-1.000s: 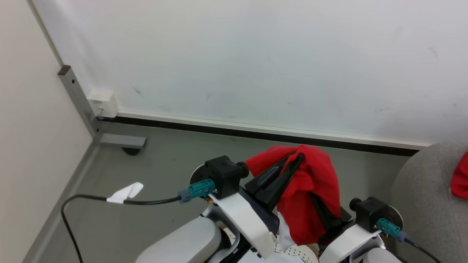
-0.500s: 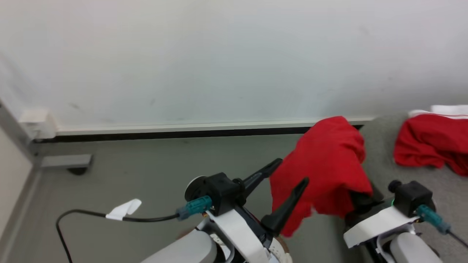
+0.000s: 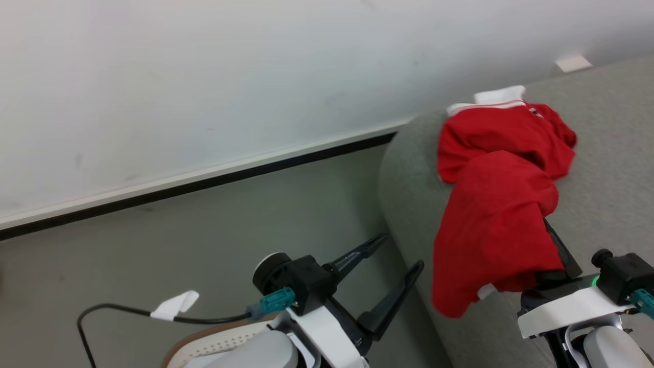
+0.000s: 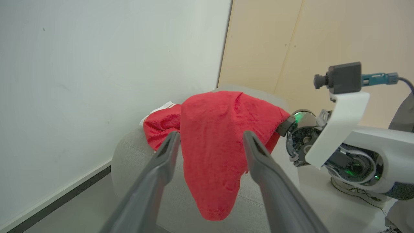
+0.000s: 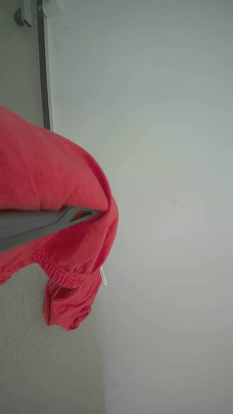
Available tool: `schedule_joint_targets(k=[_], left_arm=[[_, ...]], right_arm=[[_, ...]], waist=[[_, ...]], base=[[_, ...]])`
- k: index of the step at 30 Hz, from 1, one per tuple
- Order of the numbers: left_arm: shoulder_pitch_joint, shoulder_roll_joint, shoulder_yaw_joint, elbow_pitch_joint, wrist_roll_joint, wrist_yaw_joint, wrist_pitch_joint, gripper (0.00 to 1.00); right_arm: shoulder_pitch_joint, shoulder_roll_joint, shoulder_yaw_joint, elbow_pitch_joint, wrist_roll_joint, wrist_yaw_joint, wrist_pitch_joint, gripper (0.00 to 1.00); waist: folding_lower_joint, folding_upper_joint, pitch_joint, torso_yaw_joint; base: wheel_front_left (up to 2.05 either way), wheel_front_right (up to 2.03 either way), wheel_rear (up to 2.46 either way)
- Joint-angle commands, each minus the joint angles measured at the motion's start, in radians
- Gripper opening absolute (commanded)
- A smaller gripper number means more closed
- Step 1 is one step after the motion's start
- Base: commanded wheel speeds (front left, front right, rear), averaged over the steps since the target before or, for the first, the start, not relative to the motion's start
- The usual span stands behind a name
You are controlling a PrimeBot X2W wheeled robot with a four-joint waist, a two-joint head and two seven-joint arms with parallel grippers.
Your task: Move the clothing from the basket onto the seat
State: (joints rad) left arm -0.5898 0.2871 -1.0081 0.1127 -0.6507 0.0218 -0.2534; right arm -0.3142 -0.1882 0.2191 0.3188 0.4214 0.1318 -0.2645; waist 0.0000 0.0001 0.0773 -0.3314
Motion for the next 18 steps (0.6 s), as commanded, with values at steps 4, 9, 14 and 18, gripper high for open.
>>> schedule_joint_targets(k=[4, 9, 14, 18], left_arm=[[0.001, -0.005, 0.008, 0.041, 0.029, -0.022, -0.010, 1.00], [0.003, -0.016, 0.017, 0.081, 0.059, -0.047, -0.011, 1.00], [-0.009, -0.028, 0.024, 0.095, 0.074, -0.067, -0.011, 1.00], [-0.027, -0.029, 0.024, 0.102, 0.088, -0.081, -0.011, 1.00]], right_arm=[[0.030, 0.014, -0.033, -0.016, -0.010, -0.002, 0.000, 0.00], [0.032, 0.014, -0.069, -0.034, -0.014, -0.002, 0.000, 0.00], [0.003, -0.006, -0.110, -0.048, -0.017, -0.002, 0.000, 0.00], [-0.032, -0.038, -0.153, -0.044, -0.013, -0.002, 0.001, 0.00]], waist=[[0.0000, -0.0001, 0.048, -0.121], [0.0000, -0.0001, 0.074, -0.155], [0.0000, -0.0001, 0.103, -0.145], [0.0000, -0.0001, 0.145, -0.120]], base=[[0.00, 0.00, 0.00], [0.00, 0.00, 0.00], [0.00, 0.00, 0.00], [0.00, 0.00, 0.00]])
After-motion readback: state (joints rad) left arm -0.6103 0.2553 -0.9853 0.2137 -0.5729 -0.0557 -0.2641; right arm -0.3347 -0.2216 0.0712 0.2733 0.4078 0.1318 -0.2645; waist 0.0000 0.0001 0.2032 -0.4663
